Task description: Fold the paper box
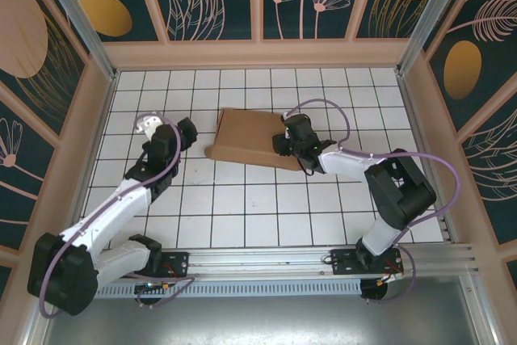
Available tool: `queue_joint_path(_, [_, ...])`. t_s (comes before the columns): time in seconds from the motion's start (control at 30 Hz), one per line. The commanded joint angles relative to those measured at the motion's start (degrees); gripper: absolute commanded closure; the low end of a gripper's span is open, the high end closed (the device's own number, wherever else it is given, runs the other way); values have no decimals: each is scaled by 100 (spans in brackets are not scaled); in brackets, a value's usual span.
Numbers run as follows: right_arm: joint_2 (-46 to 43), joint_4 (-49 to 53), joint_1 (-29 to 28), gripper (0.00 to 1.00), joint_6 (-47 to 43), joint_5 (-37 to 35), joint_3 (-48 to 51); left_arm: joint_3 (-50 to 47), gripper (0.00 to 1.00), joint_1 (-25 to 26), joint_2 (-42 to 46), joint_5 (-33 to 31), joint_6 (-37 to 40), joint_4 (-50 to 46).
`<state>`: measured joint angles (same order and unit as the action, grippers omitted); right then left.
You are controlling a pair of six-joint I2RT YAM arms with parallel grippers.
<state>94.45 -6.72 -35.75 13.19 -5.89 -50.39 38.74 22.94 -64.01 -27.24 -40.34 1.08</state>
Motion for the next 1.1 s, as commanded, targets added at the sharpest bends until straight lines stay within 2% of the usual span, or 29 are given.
queue_joint_path(0.0, [-365,354,49,57,-149,2,-52,626,7,-127,-817,1127,654,94])
queue_joint_path(0.17, [-948,555,354,49,17,165,-257,1889,5,-206,-2428,2397,877,-239])
queue_joint_path(0.23, [-1122,566,498,45,173,347,-188,2177,5,-219,-2889,2703,959,-263])
queue_joint_path(0.37, [-1164,637,979,42,464,475,54,2488,6,-220,-3386,2861,1115,-273])
queue_joint_path(0.47, [-1044,507,1232,41,689,914,272,2483,6,-223,-3714,3118,1164,-151])
queue_joint_path(0.57, [-900,215,1263,40,749,1250,477,2391,7,-225,-3843,3164,1151,-79])
queue_joint_path(0.63, [-723,185,1235,40,805,1217,499,2331,10,-234,-3934,3178,1129,-64])
queue_joint_path(0.73, [-505,81,1219,42,933,1030,649,2187,16,-266,-4061,3108,980,-25])
queue_joint_path(0.87, [-228,71,1128,46,950,648,801,1903,30,-290,-4200,3165,768,195])
queue_joint_path(1.07, [133,141,1004,50,1008,528,835,1445,49,-290,-4312,3368,545,568])
